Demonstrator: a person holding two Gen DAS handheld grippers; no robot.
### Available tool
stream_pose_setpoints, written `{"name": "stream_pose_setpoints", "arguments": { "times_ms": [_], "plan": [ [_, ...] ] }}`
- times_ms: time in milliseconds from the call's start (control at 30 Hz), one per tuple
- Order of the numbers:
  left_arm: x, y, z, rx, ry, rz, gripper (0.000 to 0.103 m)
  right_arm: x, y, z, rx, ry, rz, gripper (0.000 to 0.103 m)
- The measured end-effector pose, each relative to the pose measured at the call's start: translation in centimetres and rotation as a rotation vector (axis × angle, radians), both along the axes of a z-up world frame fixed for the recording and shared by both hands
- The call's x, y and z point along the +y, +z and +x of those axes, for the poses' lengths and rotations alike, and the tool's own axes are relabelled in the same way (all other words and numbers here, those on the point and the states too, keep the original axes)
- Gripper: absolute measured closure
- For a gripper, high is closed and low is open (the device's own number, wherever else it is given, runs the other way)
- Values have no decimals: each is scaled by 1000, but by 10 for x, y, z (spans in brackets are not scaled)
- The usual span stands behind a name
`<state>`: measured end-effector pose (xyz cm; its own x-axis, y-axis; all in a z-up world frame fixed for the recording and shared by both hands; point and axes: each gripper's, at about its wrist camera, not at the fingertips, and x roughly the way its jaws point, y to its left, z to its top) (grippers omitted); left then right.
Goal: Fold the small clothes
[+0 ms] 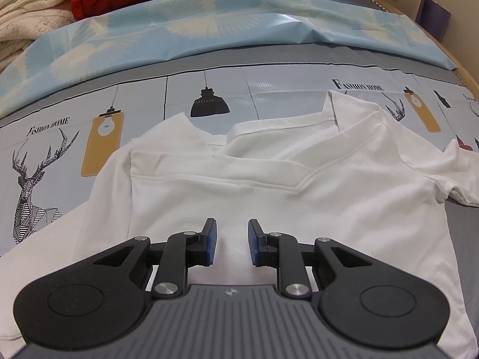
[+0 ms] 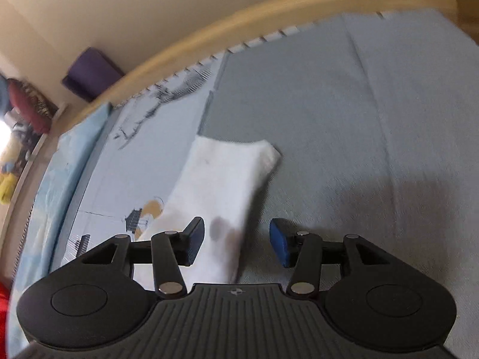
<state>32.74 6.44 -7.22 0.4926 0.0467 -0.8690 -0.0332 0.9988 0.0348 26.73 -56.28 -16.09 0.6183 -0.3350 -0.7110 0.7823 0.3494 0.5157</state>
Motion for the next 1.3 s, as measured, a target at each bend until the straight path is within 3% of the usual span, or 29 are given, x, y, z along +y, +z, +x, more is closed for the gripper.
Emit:
{"name": "stream_pose_setpoints", "arguments": {
  "times_ms": [33,67,100,200,367,433,500,567,767,900,1033,1167,1300],
  "plan": [
    [0,0,0,-1,0,0,78,2,2,4,12,27,-29,61],
    [0,0,0,0,1,0,78,3,2,6,-8,52,-40,99],
    [1,0,0,0,1,1,78,-1,2,6,-41,79,-41,101],
    [3,2,-1,-1,-2,1,78,-10,17,-2,-105,18,-183,101],
    [12,11,-5,-10,-4,-6,78,-21,7,-7,75,-99,-182,93],
    [19,17,-8,-17,6,-12,78,-15,12,-5,104,-90,-193,88],
    [27,24,-10,-37,18,-23,78,-5,25,-3,103,-83,-232,75],
    [35,34,-14,-72,24,-46,78,7,42,3,79,-48,-274,74],
    [51,74,-48,-222,15,-63,78,65,113,0,-84,178,-293,74],
    [57,101,-98,-268,-9,-90,78,121,172,-16,-156,462,-333,74],
    [66,106,-167,-268,-14,-153,78,177,201,-55,-167,763,-296,74],
    [74,67,-235,-191,0,-199,78,216,181,-112,-81,926,-190,74],
    [84,14,-268,60,69,-241,80,240,136,-159,49,968,-149,74]
  ]
}}
